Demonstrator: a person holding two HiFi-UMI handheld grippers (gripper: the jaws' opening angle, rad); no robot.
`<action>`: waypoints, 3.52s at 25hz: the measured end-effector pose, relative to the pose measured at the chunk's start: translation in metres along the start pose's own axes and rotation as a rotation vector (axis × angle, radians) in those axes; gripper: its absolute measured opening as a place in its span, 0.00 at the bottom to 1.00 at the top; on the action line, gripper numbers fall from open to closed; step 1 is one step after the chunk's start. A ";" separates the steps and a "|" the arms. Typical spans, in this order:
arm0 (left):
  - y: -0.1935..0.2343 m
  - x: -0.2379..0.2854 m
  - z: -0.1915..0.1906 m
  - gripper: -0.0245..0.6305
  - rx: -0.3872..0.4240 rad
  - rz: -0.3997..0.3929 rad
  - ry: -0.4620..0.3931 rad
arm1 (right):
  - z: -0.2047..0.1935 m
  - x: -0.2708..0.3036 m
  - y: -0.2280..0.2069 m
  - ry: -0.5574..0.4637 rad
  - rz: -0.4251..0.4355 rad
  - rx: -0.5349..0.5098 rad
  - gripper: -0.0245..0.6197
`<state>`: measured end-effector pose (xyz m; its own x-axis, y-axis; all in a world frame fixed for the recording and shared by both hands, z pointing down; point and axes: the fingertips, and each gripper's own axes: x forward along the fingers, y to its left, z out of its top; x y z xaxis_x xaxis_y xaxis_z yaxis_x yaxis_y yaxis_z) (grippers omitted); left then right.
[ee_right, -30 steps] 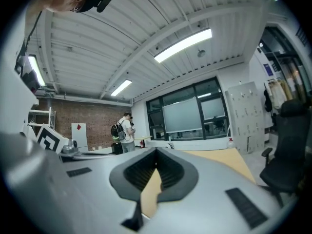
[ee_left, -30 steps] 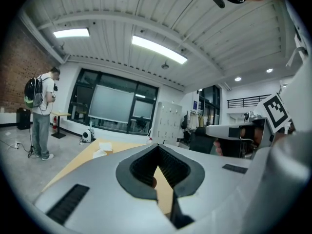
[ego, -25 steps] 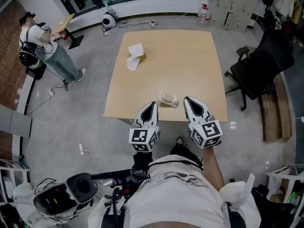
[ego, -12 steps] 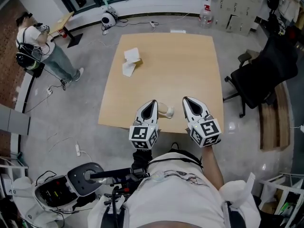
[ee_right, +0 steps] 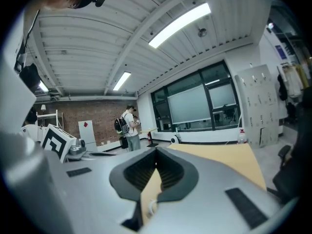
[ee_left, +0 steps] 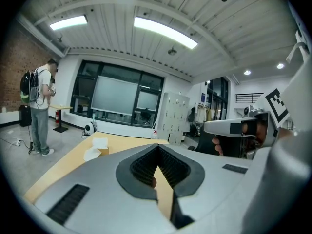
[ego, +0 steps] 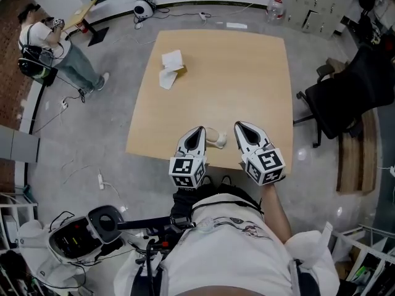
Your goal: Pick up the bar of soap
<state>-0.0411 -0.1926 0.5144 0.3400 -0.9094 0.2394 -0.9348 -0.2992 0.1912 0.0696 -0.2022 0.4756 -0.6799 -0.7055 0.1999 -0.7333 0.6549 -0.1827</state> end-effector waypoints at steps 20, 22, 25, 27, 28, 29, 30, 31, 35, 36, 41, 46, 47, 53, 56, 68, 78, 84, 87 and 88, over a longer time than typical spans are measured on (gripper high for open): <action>0.057 0.009 -0.086 0.04 -0.055 0.030 0.272 | -0.101 0.065 0.017 0.303 0.045 0.060 0.04; 0.064 0.008 -0.102 0.04 -0.072 0.034 0.308 | -0.117 0.073 0.018 0.345 0.052 0.052 0.04; 0.074 0.006 -0.125 0.04 -0.088 0.045 0.361 | -0.144 0.085 0.021 0.413 0.073 0.013 0.04; 0.079 0.005 -0.143 0.04 -0.095 0.054 0.404 | -0.162 0.092 0.020 0.453 0.085 -0.008 0.04; 0.082 0.005 -0.153 0.04 -0.103 0.057 0.426 | -0.170 0.094 0.019 0.471 0.089 -0.011 0.04; 0.083 0.005 -0.160 0.04 -0.113 0.060 0.444 | -0.177 0.096 0.019 0.487 0.095 -0.010 0.04; 0.085 0.005 -0.167 0.04 -0.122 0.062 0.460 | -0.183 0.098 0.018 0.503 0.102 -0.008 0.04; 0.086 0.005 -0.172 0.04 -0.130 0.063 0.472 | -0.189 0.100 0.019 0.519 0.108 -0.009 0.04; 0.089 0.006 -0.190 0.04 -0.148 0.061 0.512 | -0.215 0.105 0.022 0.593 0.137 -0.034 0.04; 0.090 0.006 -0.195 0.04 -0.153 0.061 0.522 | -0.222 0.105 0.024 0.613 0.151 -0.042 0.05; 0.088 0.006 -0.217 0.04 -0.161 0.052 0.566 | -0.251 0.109 0.023 0.691 0.191 -0.114 0.05; 0.095 0.007 -0.234 0.04 -0.142 0.046 0.620 | -0.273 0.121 0.012 0.765 0.225 -0.254 0.10; 0.098 0.004 -0.235 0.04 -0.150 0.050 0.629 | -0.276 0.125 0.013 0.785 0.242 -0.282 0.13; 0.112 -0.007 -0.239 0.04 -0.177 0.071 0.652 | -0.294 0.134 0.012 0.881 0.324 -0.424 0.30; 0.118 -0.010 -0.244 0.04 -0.184 0.081 0.656 | -0.307 0.137 0.015 0.925 0.378 -0.471 0.41; 0.127 -0.028 -0.242 0.04 -0.198 0.104 0.655 | -0.330 0.145 0.011 1.030 0.445 -0.608 0.43; 0.135 -0.034 -0.239 0.04 -0.195 0.108 0.632 | -0.323 0.145 0.014 0.986 0.417 -0.620 0.43; 0.131 -0.029 -0.223 0.04 -0.181 0.096 0.592 | -0.282 0.151 0.011 0.854 0.318 -0.534 0.43; 0.126 -0.025 -0.207 0.04 -0.182 0.086 0.546 | -0.250 0.149 0.013 0.764 0.247 -0.468 0.43; 0.123 -0.022 -0.199 0.04 -0.177 0.082 0.525 | -0.238 0.147 0.012 0.730 0.220 -0.447 0.43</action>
<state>-0.1438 -0.1518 0.7217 0.3148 -0.6483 0.6932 -0.9442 -0.1397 0.2981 -0.0387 -0.2332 0.7320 -0.5219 -0.3023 0.7976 -0.4129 0.9078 0.0739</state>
